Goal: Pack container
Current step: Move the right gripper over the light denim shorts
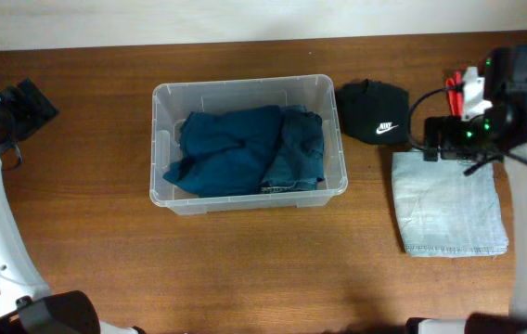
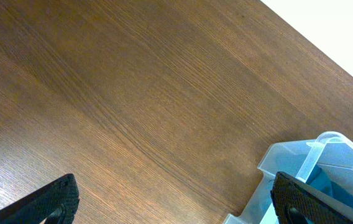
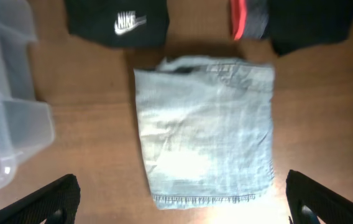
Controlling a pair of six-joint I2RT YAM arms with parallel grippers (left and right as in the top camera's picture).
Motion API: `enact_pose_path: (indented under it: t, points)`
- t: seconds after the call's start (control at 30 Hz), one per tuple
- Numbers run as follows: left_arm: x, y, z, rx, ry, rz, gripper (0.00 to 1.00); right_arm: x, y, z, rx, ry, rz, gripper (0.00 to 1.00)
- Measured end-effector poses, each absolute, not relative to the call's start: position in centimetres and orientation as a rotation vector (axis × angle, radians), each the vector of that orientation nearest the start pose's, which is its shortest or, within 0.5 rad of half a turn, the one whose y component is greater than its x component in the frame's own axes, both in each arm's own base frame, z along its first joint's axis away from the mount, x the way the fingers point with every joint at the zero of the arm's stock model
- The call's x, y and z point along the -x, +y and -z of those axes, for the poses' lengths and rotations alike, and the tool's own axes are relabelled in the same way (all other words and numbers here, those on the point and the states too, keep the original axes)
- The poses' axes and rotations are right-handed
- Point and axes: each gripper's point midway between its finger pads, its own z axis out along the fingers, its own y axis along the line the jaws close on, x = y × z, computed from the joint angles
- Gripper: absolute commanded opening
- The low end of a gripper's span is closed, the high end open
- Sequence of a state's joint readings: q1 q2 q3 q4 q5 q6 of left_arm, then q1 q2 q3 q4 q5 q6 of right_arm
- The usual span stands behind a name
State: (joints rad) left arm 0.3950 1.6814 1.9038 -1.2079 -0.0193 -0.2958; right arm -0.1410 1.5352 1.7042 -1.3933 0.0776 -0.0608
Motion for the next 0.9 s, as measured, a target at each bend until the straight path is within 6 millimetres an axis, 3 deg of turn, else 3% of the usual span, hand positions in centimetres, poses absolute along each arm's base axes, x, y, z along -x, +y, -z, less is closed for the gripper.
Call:
enact_pose_path:
  t: [0.57, 0.7, 0.9]
  points:
    - [-37.8, 16.1, -28.3, 0.873, 2.404, -0.063, 0.99, -31.9, -4.9, -12.3, -0.173, 3.311, 0.032, 0.98]
    - [-37.8, 16.1, -28.4, 0.873, 2.404, -0.063, 0.99, -32.1, -4.3, -10.6, -0.156, 3.359, 0.053, 0.98]
    - [-37.8, 16.1, -28.4, 0.873, 2.404, -0.063, 0.99, -32.8, -4.3, -9.3, -0.163, 3.361, 0.266, 0.98]
